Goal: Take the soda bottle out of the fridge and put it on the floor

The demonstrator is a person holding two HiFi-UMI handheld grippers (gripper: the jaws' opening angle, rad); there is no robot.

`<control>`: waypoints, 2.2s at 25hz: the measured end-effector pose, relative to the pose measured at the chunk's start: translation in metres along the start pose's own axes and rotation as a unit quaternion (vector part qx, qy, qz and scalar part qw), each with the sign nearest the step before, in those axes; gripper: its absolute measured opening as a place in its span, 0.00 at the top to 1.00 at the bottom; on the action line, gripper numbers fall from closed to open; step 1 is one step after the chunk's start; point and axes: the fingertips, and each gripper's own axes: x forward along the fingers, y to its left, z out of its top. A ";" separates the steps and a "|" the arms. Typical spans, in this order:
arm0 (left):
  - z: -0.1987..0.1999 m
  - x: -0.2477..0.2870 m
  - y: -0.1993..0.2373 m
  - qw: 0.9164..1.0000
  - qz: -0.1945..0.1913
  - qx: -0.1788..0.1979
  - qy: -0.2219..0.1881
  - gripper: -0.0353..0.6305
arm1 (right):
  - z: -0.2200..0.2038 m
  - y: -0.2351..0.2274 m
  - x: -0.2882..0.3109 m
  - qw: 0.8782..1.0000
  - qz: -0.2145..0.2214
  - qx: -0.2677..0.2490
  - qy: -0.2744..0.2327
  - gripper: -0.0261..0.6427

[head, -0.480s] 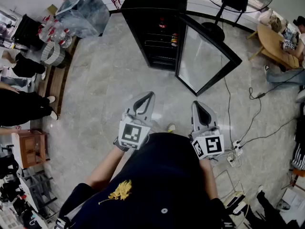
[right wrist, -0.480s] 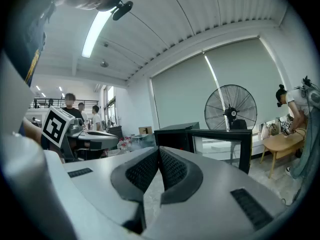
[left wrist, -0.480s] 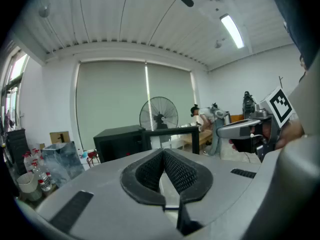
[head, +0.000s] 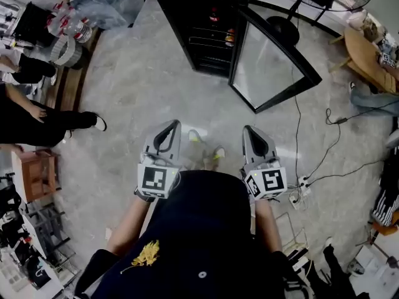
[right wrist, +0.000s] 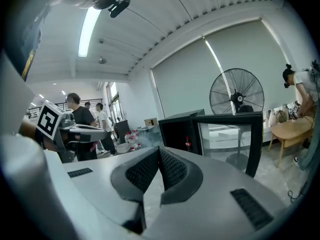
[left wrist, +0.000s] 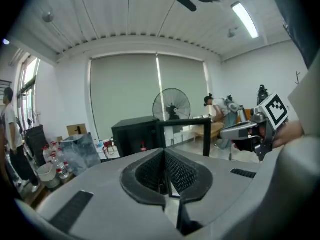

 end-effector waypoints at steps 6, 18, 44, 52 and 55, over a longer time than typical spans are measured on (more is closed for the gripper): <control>-0.027 -0.015 0.032 0.998 0.044 -0.013 0.046 0.92 | -0.004 0.001 0.040 0.999 0.032 -0.010 0.026 0.97; -0.012 0.038 0.130 0.997 0.049 -0.064 -0.014 0.92 | 0.026 0.031 0.149 0.997 0.030 -0.026 0.062 0.88; -0.062 0.045 0.242 0.979 0.147 -0.134 -0.044 0.92 | -0.004 -0.077 0.470 0.968 -0.019 -0.150 0.202 0.62; -0.094 0.068 0.210 0.971 0.162 -0.173 0.016 0.92 | -0.041 -0.184 0.579 0.972 -0.137 -0.046 0.188 0.59; -0.106 0.071 0.205 0.967 0.176 -0.183 0.030 0.92 | -0.058 -0.218 0.600 0.965 -0.182 -0.013 0.190 0.58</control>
